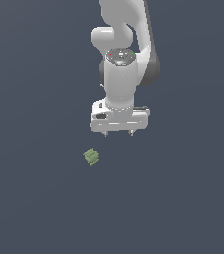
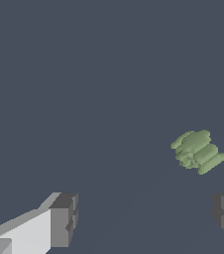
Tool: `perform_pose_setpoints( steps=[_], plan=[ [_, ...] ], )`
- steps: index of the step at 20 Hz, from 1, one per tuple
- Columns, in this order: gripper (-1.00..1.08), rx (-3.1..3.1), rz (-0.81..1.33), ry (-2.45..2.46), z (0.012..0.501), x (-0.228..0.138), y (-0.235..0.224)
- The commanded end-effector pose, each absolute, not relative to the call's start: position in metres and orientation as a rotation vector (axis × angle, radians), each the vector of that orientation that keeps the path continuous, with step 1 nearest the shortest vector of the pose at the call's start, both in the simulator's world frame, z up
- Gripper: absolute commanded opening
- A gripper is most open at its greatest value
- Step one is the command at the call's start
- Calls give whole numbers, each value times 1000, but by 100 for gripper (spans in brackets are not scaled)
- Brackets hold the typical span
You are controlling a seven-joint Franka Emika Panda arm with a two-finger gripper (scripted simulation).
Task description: Pick up the object and move it to a goal position.
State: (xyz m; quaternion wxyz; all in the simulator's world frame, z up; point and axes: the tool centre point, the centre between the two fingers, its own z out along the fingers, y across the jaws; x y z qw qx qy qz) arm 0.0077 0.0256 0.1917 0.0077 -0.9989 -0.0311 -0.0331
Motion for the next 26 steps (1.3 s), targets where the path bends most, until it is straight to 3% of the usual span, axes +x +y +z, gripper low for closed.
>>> perform_pose_setpoints(
  steps=[1, 11, 26],
  plan=[
    [100, -3123, -104, -97, 192, 8, 26],
    [100, -3133, -185, -125, 214, 20, 14],
    [100, -3135, -156, -251, 197, 23, 0]
  ],
)
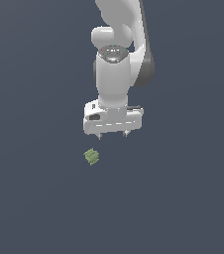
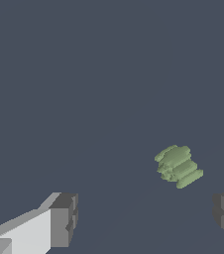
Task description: Pick up the object and move it to a goal position.
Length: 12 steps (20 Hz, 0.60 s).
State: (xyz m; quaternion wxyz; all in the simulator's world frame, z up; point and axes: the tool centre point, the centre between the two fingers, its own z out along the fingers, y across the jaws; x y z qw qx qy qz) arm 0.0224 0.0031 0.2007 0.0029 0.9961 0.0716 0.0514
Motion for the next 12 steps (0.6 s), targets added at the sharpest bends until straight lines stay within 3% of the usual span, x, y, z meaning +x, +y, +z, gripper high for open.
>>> perform_pose_setpoints(
  steps=[1, 12],
  plan=[
    [100, 3118, 151, 271, 195, 24, -3],
    [100, 3067, 82, 591, 153, 29, -42]
  ],
)
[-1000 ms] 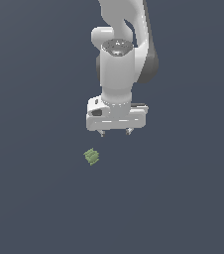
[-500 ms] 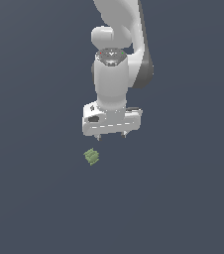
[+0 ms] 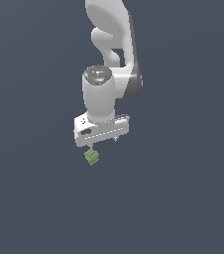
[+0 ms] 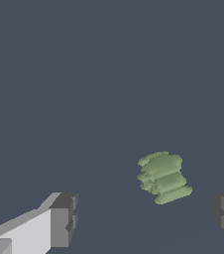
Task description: Pick up the object and move it to a goal position.
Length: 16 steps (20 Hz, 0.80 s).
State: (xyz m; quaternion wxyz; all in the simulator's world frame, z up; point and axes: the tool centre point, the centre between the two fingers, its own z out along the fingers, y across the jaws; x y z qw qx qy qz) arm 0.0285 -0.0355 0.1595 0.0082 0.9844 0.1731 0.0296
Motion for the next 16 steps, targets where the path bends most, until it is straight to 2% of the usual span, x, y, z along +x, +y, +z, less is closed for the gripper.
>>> perform_pose_setpoints(
  steps=[1, 16],
  plan=[
    [100, 3061, 75, 624, 149, 29, -46],
    [100, 2983, 7, 975, 100, 28, -89]
  ],
)
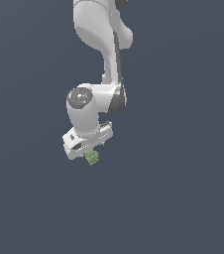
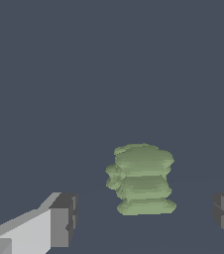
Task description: Pick up the object and move it to a goal position.
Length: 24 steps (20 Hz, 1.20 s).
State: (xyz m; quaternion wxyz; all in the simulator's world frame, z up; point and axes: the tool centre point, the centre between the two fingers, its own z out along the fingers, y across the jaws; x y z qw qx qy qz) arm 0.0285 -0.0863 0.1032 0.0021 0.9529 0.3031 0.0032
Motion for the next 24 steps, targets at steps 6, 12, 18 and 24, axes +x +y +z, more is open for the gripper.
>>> perform_pose_setpoints(
  steps=[6, 12, 18, 24],
  plan=[
    [100, 2973, 0, 1014, 95, 28, -93],
    [100, 2975, 0, 1010, 89, 28, -93],
    [100, 2973, 0, 1014, 58, 27, -93],
    [100, 2973, 0, 1015, 45, 28, -93]
  ],
)
